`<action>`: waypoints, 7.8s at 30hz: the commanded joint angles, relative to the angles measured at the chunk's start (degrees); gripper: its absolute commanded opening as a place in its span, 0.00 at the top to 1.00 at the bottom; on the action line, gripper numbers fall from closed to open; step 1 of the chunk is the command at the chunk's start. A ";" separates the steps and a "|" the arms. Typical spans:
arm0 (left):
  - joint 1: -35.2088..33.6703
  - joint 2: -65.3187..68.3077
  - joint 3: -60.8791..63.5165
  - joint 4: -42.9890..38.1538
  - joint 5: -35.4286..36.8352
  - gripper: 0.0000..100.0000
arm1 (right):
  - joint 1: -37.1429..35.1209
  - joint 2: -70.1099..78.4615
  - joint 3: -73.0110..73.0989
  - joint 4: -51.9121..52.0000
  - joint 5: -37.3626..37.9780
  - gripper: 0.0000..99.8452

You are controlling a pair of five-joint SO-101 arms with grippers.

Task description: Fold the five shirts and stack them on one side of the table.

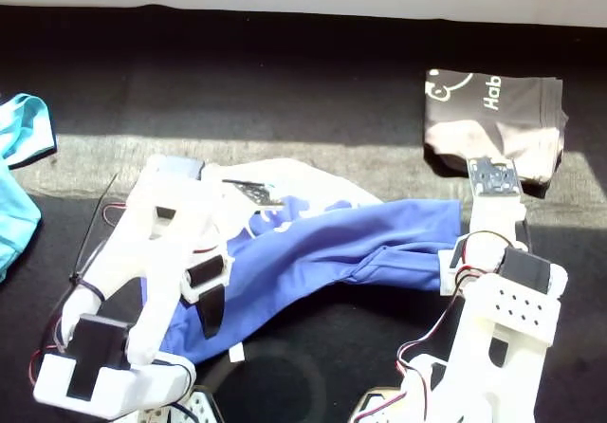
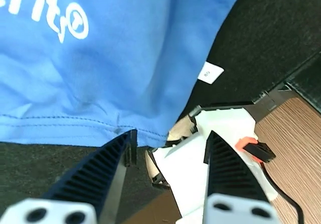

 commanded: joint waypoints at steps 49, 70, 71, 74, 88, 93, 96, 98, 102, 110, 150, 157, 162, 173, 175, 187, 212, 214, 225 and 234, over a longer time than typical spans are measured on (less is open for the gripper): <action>-15.34 21.93 -20.62 -12.40 21.63 0.80 | -4.00 -0.84 -4.53 -8.92 -4.22 0.99; -18.95 21.76 -10.77 -22.95 29.19 0.80 | -5.05 -0.92 -4.70 -7.60 -4.31 0.99; -18.95 21.76 -10.77 -22.95 29.19 0.80 | -5.05 -0.92 -4.70 -7.60 -4.31 0.99; -18.95 21.76 -10.68 -22.95 29.19 0.80 | -5.05 -0.92 -4.70 -7.60 -4.31 0.99; -12.62 21.23 -10.86 -22.24 29.27 0.99 | -5.05 -1.27 -4.26 -7.52 -4.31 0.99; -12.09 20.97 -11.65 -16.70 29.19 0.86 | -5.05 -1.01 -4.70 -7.87 -4.31 0.99; -16.31 20.97 -14.29 -12.22 29.10 0.78 | -5.05 -1.01 -4.70 -7.87 -4.31 0.99; -19.38 20.97 -16.22 -10.64 28.92 0.79 | -4.88 -0.92 -4.70 -7.96 -4.31 0.99; -22.46 20.97 -18.59 -8.62 28.84 0.79 | -4.79 -0.92 -4.70 -8.04 -4.22 0.99; -22.46 21.58 -15.60 -10.29 28.75 0.79 | -5.05 -0.92 -4.79 -8.04 -4.22 0.99; -13.41 13.14 -72.22 7.74 35.25 0.99 | -5.05 22.73 -63.34 0.57 -4.22 0.99; -13.76 -0.84 -74.07 7.74 35.34 0.99 | -5.05 27.56 -83.30 7.96 -4.04 0.99; -13.93 -7.69 -74.33 7.74 35.16 0.99 | -4.79 28.26 -92.18 8.31 -3.60 0.99; -14.37 -12.97 -75.91 6.07 35.08 0.99 | 0.13 28.26 -99.91 0.31 3.96 0.99; -14.55 -12.97 -78.73 5.98 35.08 0.99 | 1.89 28.26 -99.82 -1.89 4.48 0.99; -14.55 -12.97 -89.27 4.75 32.88 0.99 | 2.95 28.26 -99.91 -12.70 4.57 0.99; -14.64 -13.49 -80.40 3.25 30.77 0.99 | 2.95 28.26 -99.47 -29.05 8.97 0.99; -15.08 -13.49 -82.07 3.52 30.77 0.99 | 2.95 28.09 -99.47 -28.97 8.97 0.99; -21.85 -13.49 -96.13 3.69 30.86 0.99 | 2.86 22.81 -100.09 -26.95 8.79 0.99; -21.85 -13.41 -91.82 6.42 30.86 0.99 | 2.86 21.85 -100.09 -26.86 8.97 0.99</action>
